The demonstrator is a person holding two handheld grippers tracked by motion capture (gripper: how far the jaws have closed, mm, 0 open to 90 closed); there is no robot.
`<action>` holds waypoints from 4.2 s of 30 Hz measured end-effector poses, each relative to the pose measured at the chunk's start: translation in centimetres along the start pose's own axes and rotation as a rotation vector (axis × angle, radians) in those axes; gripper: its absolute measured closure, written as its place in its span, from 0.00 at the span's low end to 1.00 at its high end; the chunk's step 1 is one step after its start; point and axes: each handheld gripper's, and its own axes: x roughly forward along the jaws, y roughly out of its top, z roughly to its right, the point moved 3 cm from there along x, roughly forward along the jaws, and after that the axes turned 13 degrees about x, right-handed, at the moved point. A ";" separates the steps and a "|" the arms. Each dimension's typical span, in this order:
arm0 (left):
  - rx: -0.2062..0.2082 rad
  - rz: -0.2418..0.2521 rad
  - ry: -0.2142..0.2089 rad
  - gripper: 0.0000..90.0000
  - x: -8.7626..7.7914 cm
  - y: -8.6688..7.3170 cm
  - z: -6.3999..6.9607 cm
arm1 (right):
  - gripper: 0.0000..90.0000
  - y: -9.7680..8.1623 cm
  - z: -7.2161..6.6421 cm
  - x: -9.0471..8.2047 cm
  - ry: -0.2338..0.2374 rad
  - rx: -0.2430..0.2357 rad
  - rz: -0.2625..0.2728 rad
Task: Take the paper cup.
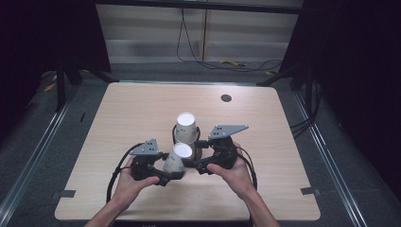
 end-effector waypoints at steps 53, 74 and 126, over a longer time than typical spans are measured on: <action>0.114 -0.289 -0.047 0.27 -0.8 0.2 -0.6 | 0.24 -2.7 1.6 0.6 -0.069 -0.035 -0.271; 0.163 -0.431 -0.111 0.27 0.8 0.1 0.2 | 0.28 -2.6 1.5 1.6 -0.023 -0.026 -0.428; 0.323 -0.529 -0.097 0.28 2.9 0.5 2.5 | 0.31 -2.6 1.4 3.7 0.075 -0.004 -0.635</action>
